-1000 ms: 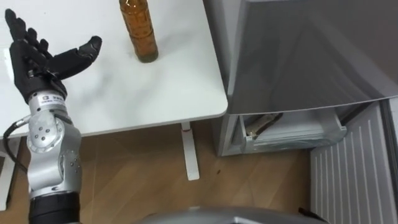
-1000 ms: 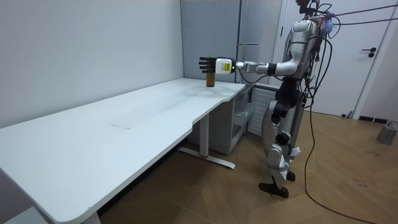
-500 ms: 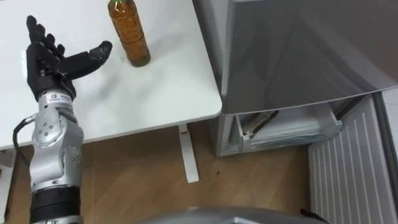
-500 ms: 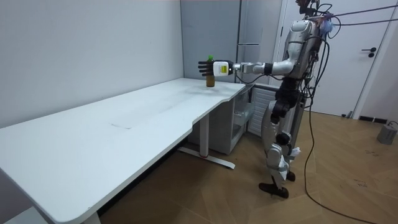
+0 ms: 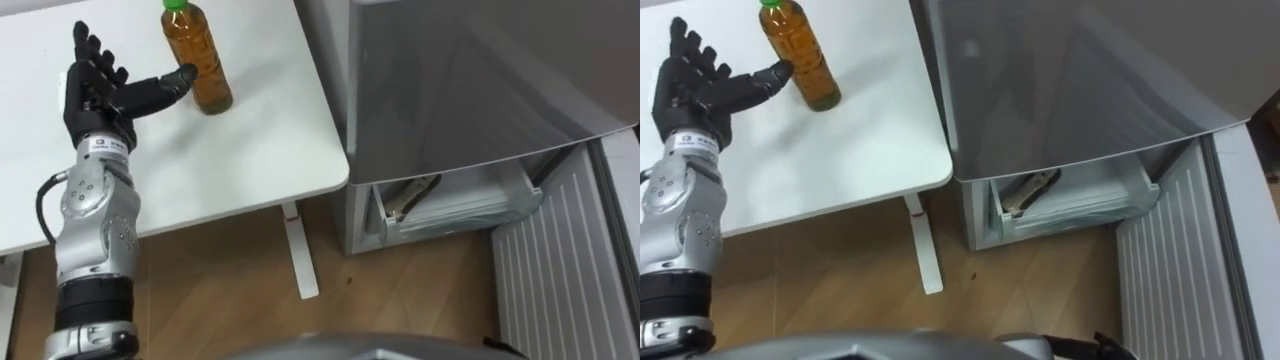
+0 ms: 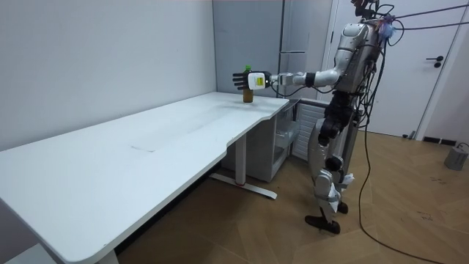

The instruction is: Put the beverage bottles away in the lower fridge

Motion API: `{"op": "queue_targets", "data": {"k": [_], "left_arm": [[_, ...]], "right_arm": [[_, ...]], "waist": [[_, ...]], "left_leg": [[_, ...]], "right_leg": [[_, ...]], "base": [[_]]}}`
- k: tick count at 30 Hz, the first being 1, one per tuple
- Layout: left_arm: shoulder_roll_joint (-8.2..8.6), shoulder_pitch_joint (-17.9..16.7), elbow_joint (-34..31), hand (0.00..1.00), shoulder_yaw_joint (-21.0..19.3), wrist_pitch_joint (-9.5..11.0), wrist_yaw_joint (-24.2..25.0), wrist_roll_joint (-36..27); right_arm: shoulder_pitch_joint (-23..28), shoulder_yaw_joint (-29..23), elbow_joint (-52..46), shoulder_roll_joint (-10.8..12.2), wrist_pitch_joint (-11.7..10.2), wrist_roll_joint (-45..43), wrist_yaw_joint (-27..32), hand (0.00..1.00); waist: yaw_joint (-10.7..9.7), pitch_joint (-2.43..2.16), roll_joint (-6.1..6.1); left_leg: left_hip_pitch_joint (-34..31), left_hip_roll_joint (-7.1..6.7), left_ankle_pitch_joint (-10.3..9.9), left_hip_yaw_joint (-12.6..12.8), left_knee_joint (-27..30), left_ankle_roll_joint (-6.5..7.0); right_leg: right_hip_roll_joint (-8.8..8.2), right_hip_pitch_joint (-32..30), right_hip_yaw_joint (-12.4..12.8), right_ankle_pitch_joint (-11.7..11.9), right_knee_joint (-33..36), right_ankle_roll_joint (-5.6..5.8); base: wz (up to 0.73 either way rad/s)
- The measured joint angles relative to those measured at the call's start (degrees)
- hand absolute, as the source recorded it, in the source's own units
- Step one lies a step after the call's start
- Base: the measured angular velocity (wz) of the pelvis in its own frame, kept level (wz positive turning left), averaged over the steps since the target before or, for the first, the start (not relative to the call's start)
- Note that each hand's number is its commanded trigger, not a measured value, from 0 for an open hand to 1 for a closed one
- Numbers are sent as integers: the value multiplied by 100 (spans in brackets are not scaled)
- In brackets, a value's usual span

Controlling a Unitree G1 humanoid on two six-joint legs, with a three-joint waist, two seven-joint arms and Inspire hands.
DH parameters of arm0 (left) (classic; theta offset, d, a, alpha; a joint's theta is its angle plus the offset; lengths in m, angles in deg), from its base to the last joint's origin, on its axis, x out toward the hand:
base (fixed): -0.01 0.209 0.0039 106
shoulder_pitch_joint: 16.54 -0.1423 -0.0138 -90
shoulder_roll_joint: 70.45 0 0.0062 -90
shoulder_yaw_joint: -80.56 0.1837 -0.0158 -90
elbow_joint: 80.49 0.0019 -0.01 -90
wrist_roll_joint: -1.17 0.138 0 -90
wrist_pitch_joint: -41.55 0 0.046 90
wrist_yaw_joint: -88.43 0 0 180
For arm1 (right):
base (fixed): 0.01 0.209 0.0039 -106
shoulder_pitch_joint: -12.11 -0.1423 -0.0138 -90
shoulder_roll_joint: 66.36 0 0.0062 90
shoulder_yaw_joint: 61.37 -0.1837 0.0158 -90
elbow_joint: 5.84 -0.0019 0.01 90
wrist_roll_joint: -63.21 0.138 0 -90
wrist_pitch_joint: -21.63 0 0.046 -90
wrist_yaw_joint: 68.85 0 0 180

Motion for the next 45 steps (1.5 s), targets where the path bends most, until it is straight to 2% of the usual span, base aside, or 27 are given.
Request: {"op": "queue_targets", "data": {"k": [3,7,13,19,20,24,26,29,31,35,40,45], "left_arm": [[-40,131,218,0,1,-5,119,-7],[-106,234,559,0,58,-51,207,-139],[-261,236,668,0,224,-113,227,-171],[-408,245,710,0,268,-116,206,-226],[-477,284,788,0,328,-122,201,-225],[-511,548,1208,0,333,-182,177,-231],[-536,816,1554,0,332,-203,179,-233],[-649,1090,1743,0,330,-210,184,-233],[-699,1161,1789,0,321,-210,182,-232],[-717,1264,1817,0,321,-211,189,-251],[-760,1489,2005,0,323,-211,185,-351],[-844,1505,2110,0,325,-211,183,-344]], "right_arm": [[60,9,0,23,10,0,24,0],[68,96,-21,23,6,38,95,0],[75,116,-20,22,5,38,124,0],[79,121,-54,-17,5,37,140,0],[91,126,-65,-36,7,36,145,0],[89,126,-103,-103,53,13,145,0],[55,126,-83,-135,100,-13,131,0],[37,126,-77,-143,115,-14,126,0],[30,126,-79,-153,116,-13,128,0],[29,127,-72,-151,120,-14,155,0],[9,128,-77,-149,120,-61,261,0],[-15,187,-81,-152,119,-83,299,0]], "waist": [[-10,-35,-50],[-12,-45,-116],[-24,-35,-93],[-29,-34,27],[-27,-33,48],[-22,-42,112],[-8,-45,116],[-4,-19,38],[10,-39,-4],[1,-42,-85],[0,-51,-69],[-6,-58,-15]], "left_leg": [[-4,20,0,53,1,-4],[-3,41,-1,164,6,-5],[-19,41,0,171,12,-4],[-116,92,-1,165,31,-4],[-119,97,-1,165,29,-4],[-128,98,0,148,19,-4],[-135,95,23,140,41,-12],[-156,60,36,141,42,-18],[-196,56,36,139,47,-18],[-210,45,34,130,50,-15],[-349,58,29,138,133,-9],[-409,119,28,133,140,-12]], "right_leg": [[15,0,-2,12,-8,-8],[18,16,3,32,-20,-1],[12,21,5,56,-22,10],[23,-75,2,70,-2,0],[28,-75,1,73,-2,-3],[30,-99,6,73,11,-4],[31,-177,33,73,83,-4],[40,-229,94,73,92,-5],[43,-262,148,75,94,-8],[38,-259,172,83,90,-7],[40,-352,174,91,103,-15],[68,-388,186,108,118,-28]], "base": [[0],[-1],[-1],[0],[0],[0],[-3],[-8],[-12],[-4],[2],[0]]}}
